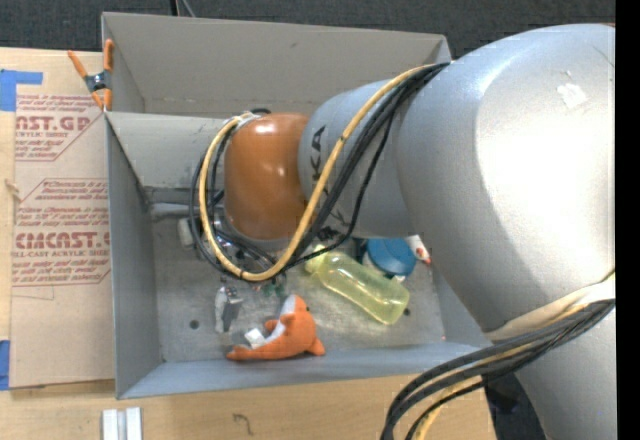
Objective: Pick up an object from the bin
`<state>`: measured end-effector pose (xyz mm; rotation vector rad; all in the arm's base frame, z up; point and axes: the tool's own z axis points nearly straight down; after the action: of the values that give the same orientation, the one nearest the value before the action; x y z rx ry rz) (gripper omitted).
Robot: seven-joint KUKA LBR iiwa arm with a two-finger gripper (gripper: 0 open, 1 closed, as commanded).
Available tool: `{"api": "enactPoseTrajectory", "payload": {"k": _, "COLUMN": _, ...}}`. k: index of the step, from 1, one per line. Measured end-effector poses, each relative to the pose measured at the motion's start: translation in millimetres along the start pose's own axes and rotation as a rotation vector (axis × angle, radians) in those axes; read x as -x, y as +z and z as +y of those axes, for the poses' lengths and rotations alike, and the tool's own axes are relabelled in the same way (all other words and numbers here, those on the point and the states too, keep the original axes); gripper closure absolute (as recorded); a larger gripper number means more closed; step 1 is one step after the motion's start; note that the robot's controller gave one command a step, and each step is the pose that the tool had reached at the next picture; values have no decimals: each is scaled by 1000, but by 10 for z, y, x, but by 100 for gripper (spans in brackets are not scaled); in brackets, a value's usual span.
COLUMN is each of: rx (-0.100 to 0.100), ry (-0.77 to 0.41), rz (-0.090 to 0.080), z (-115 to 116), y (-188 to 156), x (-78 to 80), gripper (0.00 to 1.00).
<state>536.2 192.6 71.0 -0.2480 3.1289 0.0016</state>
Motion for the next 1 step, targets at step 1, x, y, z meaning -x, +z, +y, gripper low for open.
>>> {"api": "enactPoseTrajectory", "payload": {"k": 1, "rx": 1, "ry": 2, "rz": 0, "z": -6, "y": -1, "x": 3, "gripper": 0}}
